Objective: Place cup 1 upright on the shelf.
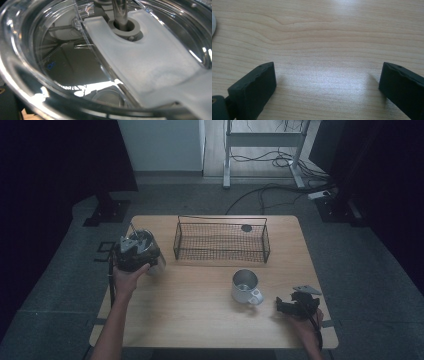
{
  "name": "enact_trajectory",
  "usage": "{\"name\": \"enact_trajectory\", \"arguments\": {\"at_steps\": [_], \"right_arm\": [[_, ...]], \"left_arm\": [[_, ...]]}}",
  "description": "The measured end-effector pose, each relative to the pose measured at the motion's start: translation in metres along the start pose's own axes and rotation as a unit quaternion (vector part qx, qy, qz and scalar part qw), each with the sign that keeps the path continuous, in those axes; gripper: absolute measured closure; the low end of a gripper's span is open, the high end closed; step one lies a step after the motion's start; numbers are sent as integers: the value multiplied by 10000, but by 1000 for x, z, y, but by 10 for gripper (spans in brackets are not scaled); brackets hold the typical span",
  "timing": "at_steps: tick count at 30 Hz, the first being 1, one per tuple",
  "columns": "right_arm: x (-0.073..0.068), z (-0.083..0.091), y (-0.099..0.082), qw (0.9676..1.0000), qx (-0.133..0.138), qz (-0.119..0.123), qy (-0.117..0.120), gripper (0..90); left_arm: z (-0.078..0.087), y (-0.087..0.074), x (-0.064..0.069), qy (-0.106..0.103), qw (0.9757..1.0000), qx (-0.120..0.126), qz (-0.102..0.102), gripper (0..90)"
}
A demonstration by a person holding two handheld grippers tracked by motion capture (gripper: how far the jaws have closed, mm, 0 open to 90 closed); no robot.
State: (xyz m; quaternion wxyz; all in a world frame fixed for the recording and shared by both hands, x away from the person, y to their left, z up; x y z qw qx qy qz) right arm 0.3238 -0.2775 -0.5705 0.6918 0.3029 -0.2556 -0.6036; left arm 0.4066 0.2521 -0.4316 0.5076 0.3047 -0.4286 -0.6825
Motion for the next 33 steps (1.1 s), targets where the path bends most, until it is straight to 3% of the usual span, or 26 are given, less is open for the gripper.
{"name": "enact_trajectory", "arguments": {"at_steps": [16, 33], "right_arm": [[0, 0, 0, 10000, 11, 3, 1, 6], [0, 0, 0, 10000, 17, -3, 1, 8]], "left_arm": [[7, 23, 18, -97, 9996, 187, -163, 40], [3, 47, 37, -209, 9989, 253, -340, 40]]}}
Point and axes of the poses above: each handheld gripper's, and its own axes: z roughly backward along the jaws, y roughly out of its top, x roughly to its right, the point moved 2 cm from there along -z, roughly forward along the jaws, and after that the axes turned 1 degree about x, right-handed, at the moved point
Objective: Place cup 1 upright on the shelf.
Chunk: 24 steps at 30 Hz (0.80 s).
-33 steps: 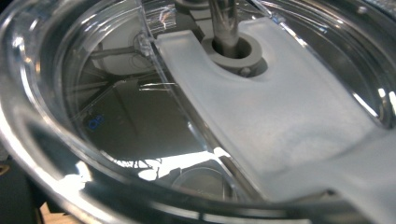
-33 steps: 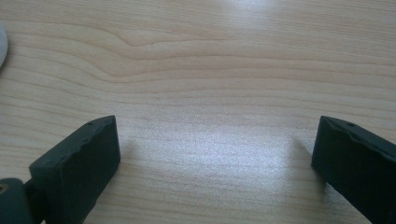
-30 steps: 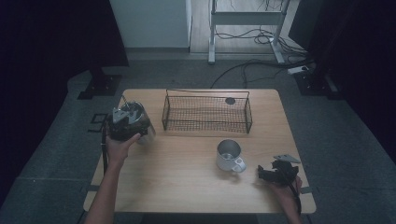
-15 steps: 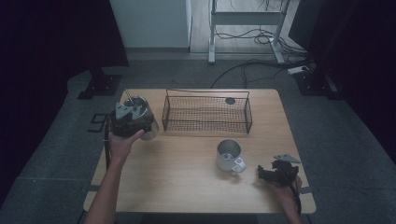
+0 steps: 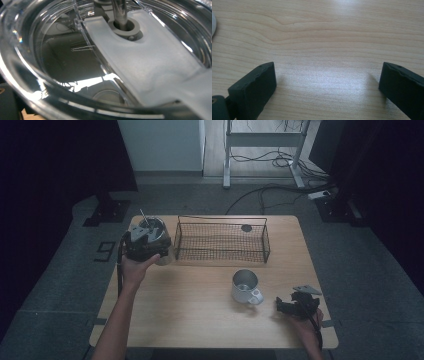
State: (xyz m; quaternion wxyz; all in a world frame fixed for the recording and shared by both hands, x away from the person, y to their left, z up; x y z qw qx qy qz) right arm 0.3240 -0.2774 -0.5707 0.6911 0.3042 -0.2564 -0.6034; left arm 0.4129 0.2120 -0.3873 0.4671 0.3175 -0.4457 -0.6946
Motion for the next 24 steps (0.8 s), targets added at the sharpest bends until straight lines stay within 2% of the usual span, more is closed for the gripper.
{"name": "enact_trajectory", "arguments": {"at_steps": [13, 18, 24], "right_arm": [[0, 0, 0, 10000, -8, 7, 11, 12], [0, 0, 0, 10000, -3, 10, 12, 12], [0, 0, 0, 10000, 6, 4, 8, 12]], "left_arm": [[-3, 13, 11, -85, 9999, 60, 30, 40], [-4, 18, 16, -124, 9999, 45, -52, 40], [-8, 24, 20, -161, 9998, 58, -50, 40]]}}
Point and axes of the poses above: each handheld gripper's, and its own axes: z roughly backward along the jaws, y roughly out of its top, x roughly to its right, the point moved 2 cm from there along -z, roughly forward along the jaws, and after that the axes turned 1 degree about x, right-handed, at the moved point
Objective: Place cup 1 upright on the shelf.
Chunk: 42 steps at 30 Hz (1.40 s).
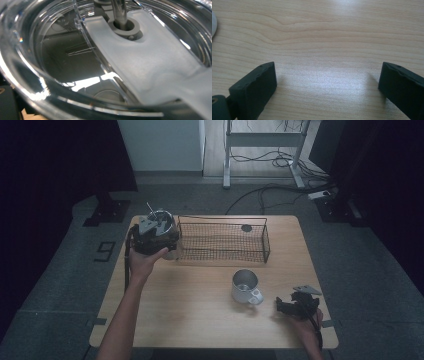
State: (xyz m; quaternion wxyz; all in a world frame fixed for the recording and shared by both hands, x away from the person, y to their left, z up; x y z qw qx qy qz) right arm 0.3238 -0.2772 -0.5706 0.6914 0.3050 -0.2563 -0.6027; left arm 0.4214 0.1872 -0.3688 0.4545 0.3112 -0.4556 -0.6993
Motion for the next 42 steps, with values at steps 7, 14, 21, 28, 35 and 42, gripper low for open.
{"name": "enact_trajectory", "arguments": {"at_steps": [7, 14, 21, 28, 35, 42], "right_arm": [[0, 0, 0, 10000, 3, 2, 2, 13], [0, 0, 0, 10000, 4, 1, 1, 13], [0, 0, 0, 10000, 3, 1, 1, 13], [0, 0, 0, 10000, 5, 3, 2, 13], [0, 0, 0, 10000, 5, 3, 2, 13], [0, 0, 0, 10000, 2, -4, 2, 13]], "left_arm": [[-4, 5, 4, -15, 10000, 6, 11, 40], [-9, 11, 11, -79, 10000, 5, -39, 40], [-12, 16, 16, -108, 9999, -3, -35, 40], [-11, 23, 21, -132, 9999, 44, -28, 41], [-18, 26, 23, -158, 9999, 36, -2, 40], [-29, 29, 26, -198, 9998, 4, -16, 40]]}}
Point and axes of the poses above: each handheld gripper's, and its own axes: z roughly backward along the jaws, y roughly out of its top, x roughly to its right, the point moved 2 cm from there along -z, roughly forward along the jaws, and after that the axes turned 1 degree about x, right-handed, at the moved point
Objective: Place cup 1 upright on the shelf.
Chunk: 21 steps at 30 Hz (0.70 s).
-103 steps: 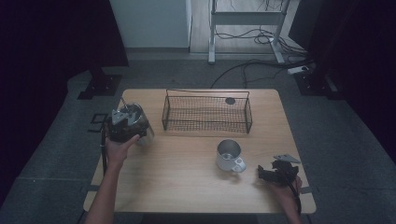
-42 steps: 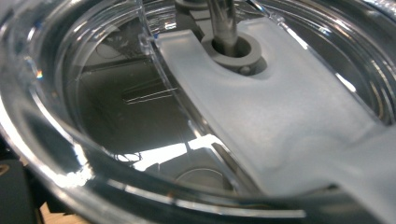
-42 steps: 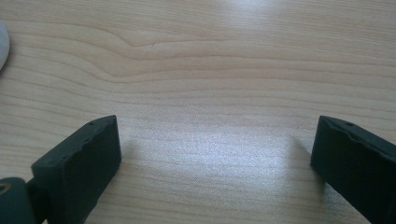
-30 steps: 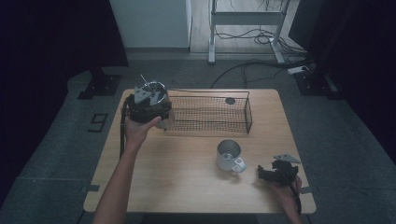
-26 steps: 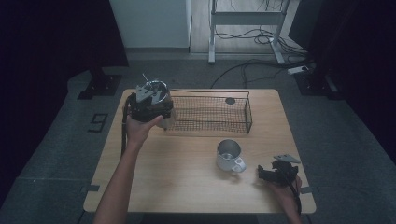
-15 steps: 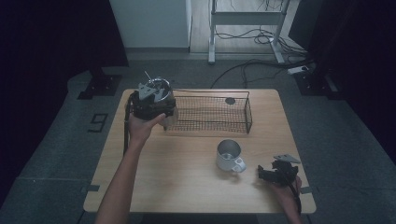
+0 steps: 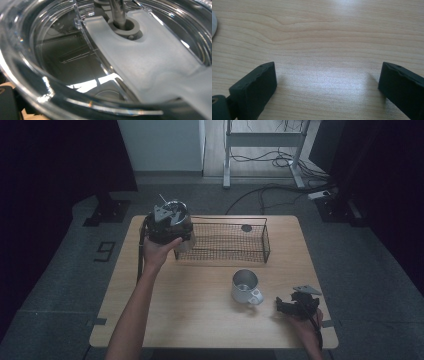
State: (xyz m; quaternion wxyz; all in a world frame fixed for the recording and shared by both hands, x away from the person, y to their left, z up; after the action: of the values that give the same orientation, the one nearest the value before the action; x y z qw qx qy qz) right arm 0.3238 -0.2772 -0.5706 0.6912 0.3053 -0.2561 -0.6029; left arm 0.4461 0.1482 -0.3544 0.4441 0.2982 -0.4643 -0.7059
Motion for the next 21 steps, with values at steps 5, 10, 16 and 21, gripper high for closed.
{"name": "enact_trajectory", "arguments": {"at_steps": [5, 10, 16, 21], "right_arm": [[0, 0, 0, 10000, 3, 7, 1, 13], [0, 0, 0, 10000, 4, 7, 1, 13], [0, 0, 0, 10000, 5, 6, 1, 13], [0, 0, 0, 10000, 11, -7, -13, 21]], "left_arm": [[-9, 1, 2, -24, 10000, -48, -45, 40], [-18, 3, 3, -32, 9999, -88, -97, 40], [-27, 1, 3, -60, 9998, -142, -90, 40], [-33, 0, 4, -73, 9998, -176, -83, 40]]}}
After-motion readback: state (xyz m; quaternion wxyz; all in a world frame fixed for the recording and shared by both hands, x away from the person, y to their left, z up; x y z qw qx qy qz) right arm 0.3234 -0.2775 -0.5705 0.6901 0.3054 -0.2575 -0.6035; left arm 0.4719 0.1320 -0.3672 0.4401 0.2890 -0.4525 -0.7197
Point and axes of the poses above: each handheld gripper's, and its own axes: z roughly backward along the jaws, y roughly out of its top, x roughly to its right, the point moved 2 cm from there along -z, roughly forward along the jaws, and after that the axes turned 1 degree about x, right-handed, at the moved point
